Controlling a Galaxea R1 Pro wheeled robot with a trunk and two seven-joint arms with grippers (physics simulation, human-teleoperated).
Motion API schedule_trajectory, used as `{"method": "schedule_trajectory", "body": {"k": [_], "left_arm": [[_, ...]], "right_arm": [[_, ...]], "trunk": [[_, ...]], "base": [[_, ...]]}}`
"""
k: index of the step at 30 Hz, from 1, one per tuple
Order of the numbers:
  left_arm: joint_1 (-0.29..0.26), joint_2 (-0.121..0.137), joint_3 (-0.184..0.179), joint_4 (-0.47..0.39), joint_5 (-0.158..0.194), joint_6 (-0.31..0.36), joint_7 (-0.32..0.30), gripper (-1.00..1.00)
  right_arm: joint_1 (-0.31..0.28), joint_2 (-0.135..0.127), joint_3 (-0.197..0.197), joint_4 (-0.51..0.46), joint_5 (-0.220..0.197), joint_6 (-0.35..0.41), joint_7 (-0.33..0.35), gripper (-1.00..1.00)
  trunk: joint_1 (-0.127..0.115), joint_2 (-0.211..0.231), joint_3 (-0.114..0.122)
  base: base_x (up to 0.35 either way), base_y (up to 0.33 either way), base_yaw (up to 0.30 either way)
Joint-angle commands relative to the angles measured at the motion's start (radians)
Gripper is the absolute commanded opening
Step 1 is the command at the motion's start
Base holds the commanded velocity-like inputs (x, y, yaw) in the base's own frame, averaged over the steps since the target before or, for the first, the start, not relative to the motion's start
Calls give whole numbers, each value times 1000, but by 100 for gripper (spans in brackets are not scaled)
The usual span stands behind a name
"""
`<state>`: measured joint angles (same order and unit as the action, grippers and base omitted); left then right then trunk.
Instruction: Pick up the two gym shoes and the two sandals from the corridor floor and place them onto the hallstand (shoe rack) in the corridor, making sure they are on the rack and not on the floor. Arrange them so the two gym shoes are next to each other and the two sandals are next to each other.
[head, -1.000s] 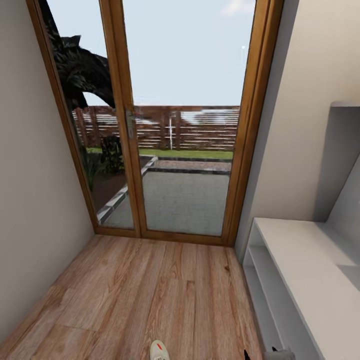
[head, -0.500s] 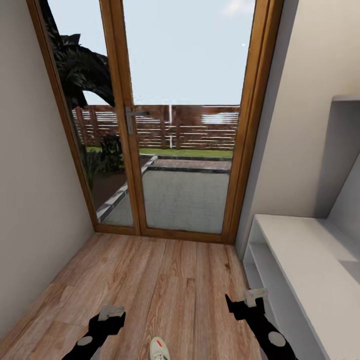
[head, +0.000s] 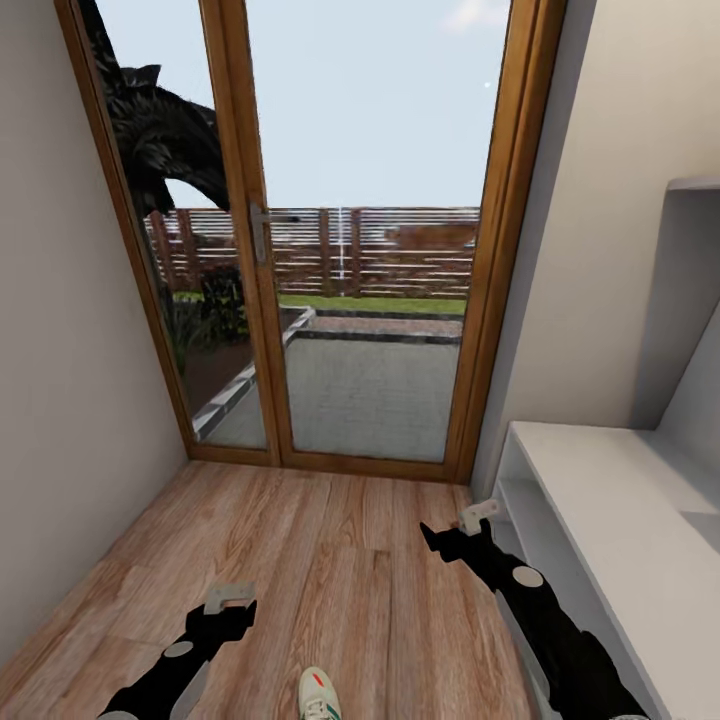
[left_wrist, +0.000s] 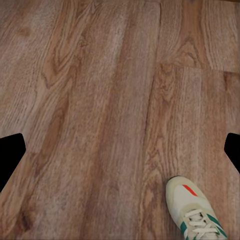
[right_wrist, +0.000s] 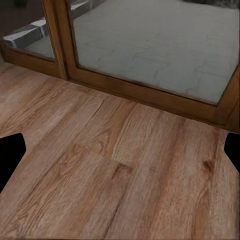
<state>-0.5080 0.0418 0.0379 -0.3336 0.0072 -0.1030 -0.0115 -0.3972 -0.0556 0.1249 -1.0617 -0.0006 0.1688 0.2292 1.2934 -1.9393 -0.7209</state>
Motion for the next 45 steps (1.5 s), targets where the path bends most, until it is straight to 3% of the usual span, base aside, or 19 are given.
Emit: {"method": "schedule_trajectory", "body": {"k": [1, 45], "left_arm": [[0, 0, 2, 1, 0, -3, -1, 100], [0, 3, 2, 3, -3, -6, -2, 100]], "right_arm": [[-1, -1, 1, -1, 0, 6, 7, 100], [-5, -13, -2, 31, 1, 11, 25, 100]], "trunk": [[4, -8, -4], [172, -316, -142]], "base": [[0, 0, 0], [0, 0, 0]]}}
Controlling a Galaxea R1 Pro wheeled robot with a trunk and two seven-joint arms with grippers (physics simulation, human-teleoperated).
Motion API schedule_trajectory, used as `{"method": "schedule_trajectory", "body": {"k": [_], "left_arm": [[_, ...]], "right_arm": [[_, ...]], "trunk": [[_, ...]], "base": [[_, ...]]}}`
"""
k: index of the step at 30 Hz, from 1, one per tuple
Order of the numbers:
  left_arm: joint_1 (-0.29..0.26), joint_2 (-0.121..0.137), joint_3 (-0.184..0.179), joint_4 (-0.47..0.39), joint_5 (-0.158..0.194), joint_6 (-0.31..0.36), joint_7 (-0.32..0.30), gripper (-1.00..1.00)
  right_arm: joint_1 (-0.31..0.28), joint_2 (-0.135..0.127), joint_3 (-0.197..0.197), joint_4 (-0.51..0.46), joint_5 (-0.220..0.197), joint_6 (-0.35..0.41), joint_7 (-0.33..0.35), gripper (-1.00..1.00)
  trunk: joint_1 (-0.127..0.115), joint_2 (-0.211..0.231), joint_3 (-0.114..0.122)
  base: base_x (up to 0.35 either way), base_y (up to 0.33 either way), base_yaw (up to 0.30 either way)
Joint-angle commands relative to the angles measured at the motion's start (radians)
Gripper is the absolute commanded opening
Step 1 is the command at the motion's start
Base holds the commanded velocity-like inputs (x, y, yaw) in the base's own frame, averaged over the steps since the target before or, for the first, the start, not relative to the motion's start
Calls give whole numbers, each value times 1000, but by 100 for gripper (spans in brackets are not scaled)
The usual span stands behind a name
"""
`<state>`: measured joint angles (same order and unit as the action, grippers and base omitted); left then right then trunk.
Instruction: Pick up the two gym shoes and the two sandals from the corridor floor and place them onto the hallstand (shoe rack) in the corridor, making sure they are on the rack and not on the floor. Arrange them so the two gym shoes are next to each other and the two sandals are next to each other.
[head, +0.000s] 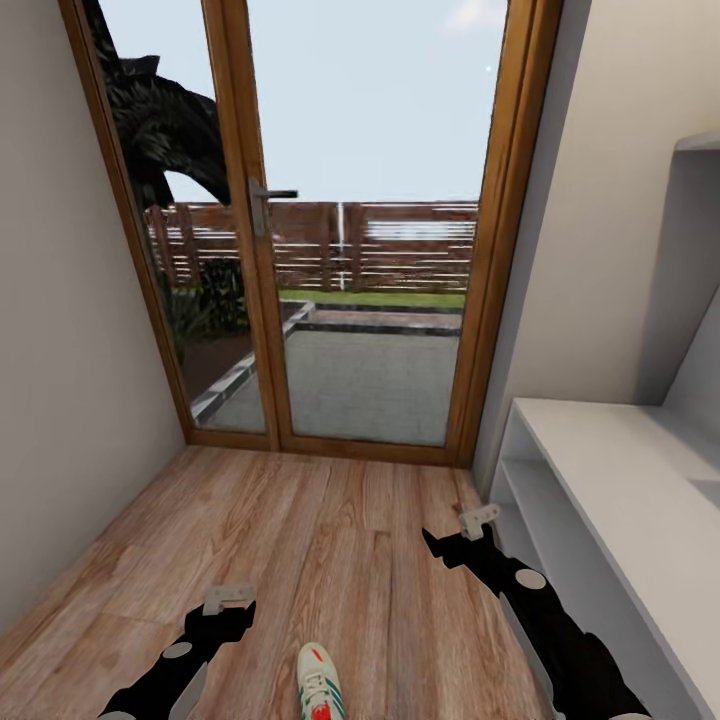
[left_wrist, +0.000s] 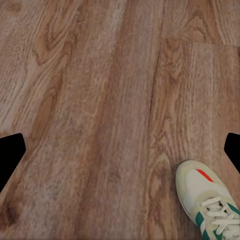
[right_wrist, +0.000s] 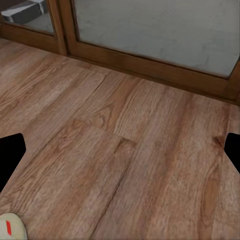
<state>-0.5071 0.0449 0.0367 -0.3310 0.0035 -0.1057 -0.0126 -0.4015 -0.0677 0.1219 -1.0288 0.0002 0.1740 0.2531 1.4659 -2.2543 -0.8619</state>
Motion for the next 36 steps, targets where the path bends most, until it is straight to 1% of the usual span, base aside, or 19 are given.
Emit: {"method": "schedule_trajectory", "body": {"k": [1, 9, 26, 31, 32, 36], "left_arm": [[-1, 0, 3, 1, -1, -3, -1, 100], [-1, 1, 6, 1, -3, -3, -1, 100], [-1, 1, 4, 0, -5, -6, -1, 100], [-1, 1, 2, 0, -5, -14, -1, 100], [-1, 1, 1, 0, -5, -15, -1, 100], [-1, 1, 1, 0, -5, -16, -1, 100]], "right_arm": [[0, -1, 0, -2, 0, 6, 2, 100], [0, -9, -3, -3, 0, 6, 2, 100], [0, -11, -4, -4, 1, 7, 2, 100], [0, -29, -5, -5, 0, 6, 2, 100], [0, -34, -5, -5, 0, 6, 2, 100], [0, -41, -5, -6, 0, 6, 2, 100]], "trunk": [[4, -8, -4], [34, -64, -31], [100, -183, -110], [119, -218, -133], [119, -218, -135], [119, -218, -141]], "base": [[0, 0, 0], [0, 0, 0], [0, 0, 0], [0, 0, 0], [0, 0, 0], [0, 0, 0]]}}
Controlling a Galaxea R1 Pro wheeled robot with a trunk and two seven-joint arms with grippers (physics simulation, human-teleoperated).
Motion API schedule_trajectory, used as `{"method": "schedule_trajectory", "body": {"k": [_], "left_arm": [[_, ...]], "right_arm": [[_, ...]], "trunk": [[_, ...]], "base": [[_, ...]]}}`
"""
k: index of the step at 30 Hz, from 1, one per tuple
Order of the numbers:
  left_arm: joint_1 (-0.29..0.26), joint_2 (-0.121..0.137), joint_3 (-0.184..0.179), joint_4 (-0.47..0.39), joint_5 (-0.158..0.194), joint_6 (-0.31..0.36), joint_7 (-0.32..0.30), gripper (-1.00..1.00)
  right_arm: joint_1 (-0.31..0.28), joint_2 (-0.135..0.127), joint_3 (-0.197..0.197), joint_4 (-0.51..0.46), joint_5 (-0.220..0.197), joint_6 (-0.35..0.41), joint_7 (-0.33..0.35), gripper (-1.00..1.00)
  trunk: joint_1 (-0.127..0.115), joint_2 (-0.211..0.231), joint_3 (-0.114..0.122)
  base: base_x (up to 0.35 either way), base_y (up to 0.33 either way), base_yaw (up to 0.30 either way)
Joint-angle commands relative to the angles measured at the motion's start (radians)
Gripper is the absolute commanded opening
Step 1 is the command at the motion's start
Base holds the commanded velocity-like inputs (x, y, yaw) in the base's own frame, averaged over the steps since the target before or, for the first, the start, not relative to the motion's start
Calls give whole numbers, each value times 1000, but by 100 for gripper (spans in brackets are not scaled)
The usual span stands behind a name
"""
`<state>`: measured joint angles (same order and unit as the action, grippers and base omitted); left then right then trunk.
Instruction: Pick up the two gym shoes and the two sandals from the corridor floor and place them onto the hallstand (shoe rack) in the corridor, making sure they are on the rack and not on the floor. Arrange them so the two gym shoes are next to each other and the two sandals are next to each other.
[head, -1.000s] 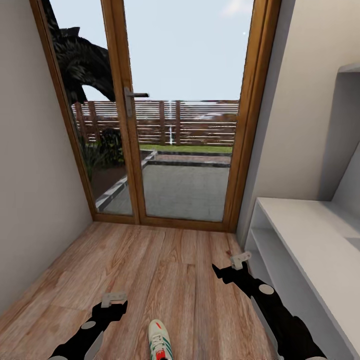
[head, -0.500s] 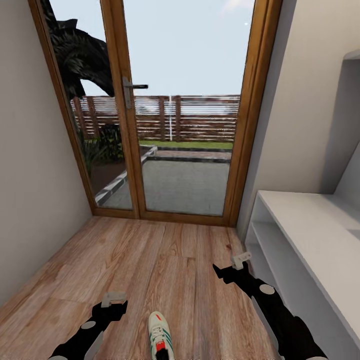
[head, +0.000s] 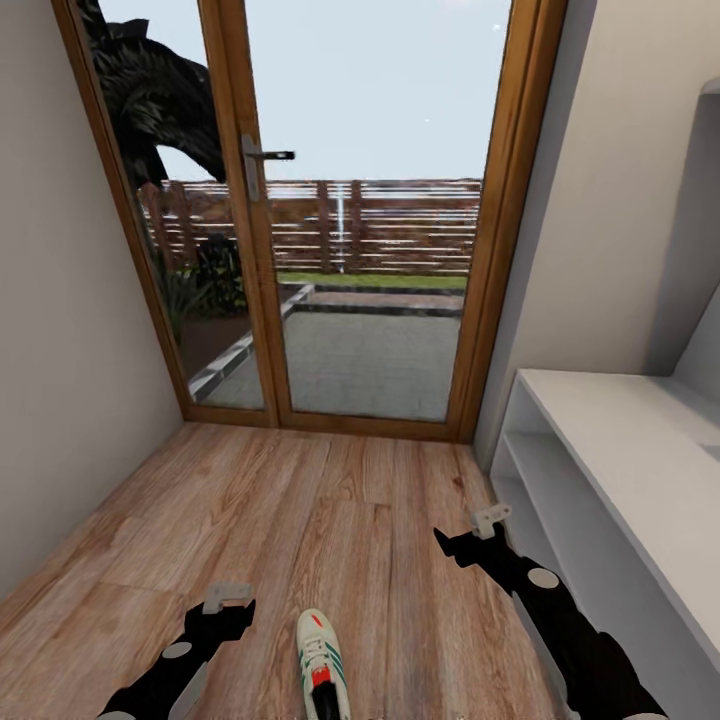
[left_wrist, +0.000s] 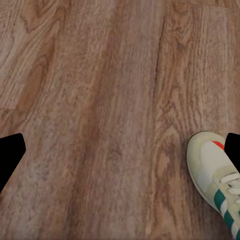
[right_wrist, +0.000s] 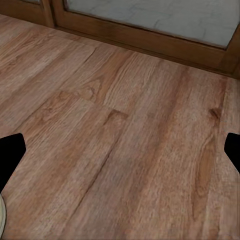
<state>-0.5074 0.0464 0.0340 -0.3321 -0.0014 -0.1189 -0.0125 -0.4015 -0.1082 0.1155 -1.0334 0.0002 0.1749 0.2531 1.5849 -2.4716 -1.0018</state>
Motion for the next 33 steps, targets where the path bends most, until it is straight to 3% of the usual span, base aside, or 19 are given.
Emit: {"method": "schedule_trajectory", "body": {"k": [1, 22, 33], "left_arm": [[-1, 0, 3, 1, 0, -3, -1, 100], [0, -2, 0, 0, -1, -4, -1, 100], [-1, -2, 0, -1, -2, -5, 0, 100]], "right_arm": [[0, -2, 1, -3, 0, 6, 2, 100], [0, -5, 2, -37, 0, 47, 2, 100], [0, -7, 4, -74, 1, 49, 2, 100]], "trunk": [[0, 0, -3], [0, 0, -35], [0, 0, -39]], "base": [[0, 0, 0], [0, 0, 0], [0, 0, 0]]}}
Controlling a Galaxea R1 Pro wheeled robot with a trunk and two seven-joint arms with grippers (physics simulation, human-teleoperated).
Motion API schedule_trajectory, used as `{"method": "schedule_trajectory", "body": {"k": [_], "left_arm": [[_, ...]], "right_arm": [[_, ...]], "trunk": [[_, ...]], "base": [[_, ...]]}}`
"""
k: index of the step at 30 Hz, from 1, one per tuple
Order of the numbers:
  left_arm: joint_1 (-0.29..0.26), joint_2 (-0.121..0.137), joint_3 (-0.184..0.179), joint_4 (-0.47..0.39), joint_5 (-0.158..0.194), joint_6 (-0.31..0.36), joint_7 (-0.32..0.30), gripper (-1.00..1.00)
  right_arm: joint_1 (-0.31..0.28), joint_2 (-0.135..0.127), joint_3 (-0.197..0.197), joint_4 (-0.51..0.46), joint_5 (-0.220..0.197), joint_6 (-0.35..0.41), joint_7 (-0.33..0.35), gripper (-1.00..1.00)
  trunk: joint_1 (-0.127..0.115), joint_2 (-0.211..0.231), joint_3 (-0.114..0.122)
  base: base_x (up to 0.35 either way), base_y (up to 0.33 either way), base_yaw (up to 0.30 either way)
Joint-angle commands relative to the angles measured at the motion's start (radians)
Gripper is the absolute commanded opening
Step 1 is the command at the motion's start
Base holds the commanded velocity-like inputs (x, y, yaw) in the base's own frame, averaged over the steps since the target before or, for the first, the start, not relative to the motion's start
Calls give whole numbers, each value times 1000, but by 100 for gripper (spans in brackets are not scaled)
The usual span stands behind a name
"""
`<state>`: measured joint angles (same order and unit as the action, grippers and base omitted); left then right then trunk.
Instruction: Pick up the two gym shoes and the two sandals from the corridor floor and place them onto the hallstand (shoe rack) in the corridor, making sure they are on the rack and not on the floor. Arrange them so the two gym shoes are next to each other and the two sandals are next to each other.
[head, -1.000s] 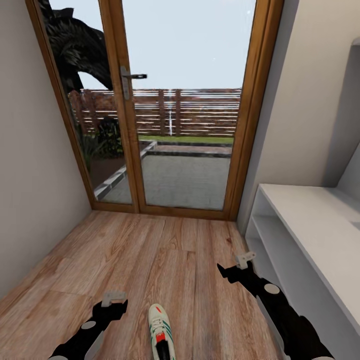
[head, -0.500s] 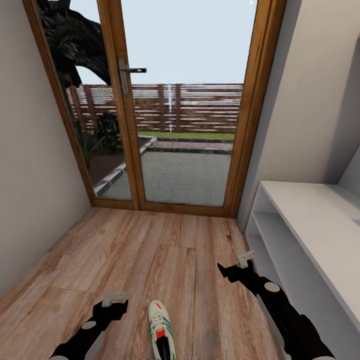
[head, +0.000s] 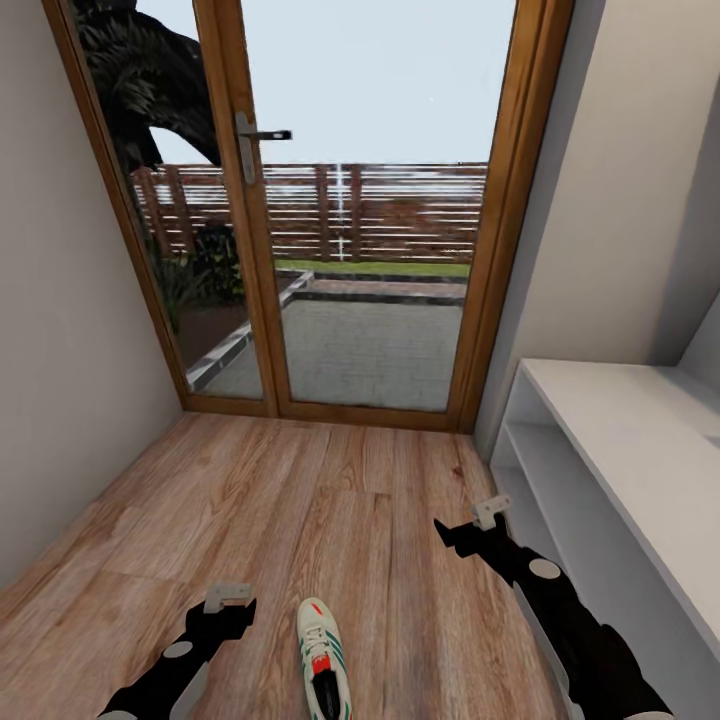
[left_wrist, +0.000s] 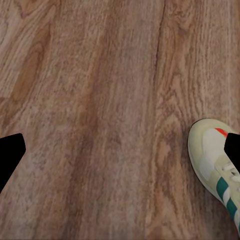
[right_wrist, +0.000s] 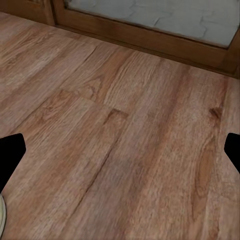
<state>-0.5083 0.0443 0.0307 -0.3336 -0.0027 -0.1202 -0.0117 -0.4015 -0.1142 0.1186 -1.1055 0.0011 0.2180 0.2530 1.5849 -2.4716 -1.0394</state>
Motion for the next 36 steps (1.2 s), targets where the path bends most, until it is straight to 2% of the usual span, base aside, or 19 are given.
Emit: {"method": "schedule_trajectory", "body": {"k": [1, 8, 23, 31, 34, 36], "left_arm": [[0, 0, 3, 1, 0, -11, -1, 100], [1, 1, 3, 3, 0, -42, -1, 100], [1, -2, 5, 3, 2, -46, 2, 100], [-13, -17, 18, 2, 20, -46, 13, 100], [-21, -30, 21, 2, 43, -43, 14, 100], [-30, -88, 23, 11, 162, -41, 20, 100]], "right_arm": [[0, -1, 1, -3, 0, 6, 1, 100], [0, 0, 2, -5, 0, 6, 1, 100], [0, 2, 6, 0, 1, 5, 0, 100], [0, 13, 14, 7, 0, 3, 1, 100], [-1, 15, 14, 4, -2, 4, 1, 100], [-5, 20, 13, -44, -6, 20, 1, 100]], "trunk": [[0, 0, -1], [0, 0, -1], [0, 0, -1], [0, 0, -1], [0, 0, -1], [0, 0, -1]], "base": [[0, 0, 0], [23, 0, 0], [24, 0, 0], [0, 0, 0], [0, 0, 0], [0, 0, 0]]}}
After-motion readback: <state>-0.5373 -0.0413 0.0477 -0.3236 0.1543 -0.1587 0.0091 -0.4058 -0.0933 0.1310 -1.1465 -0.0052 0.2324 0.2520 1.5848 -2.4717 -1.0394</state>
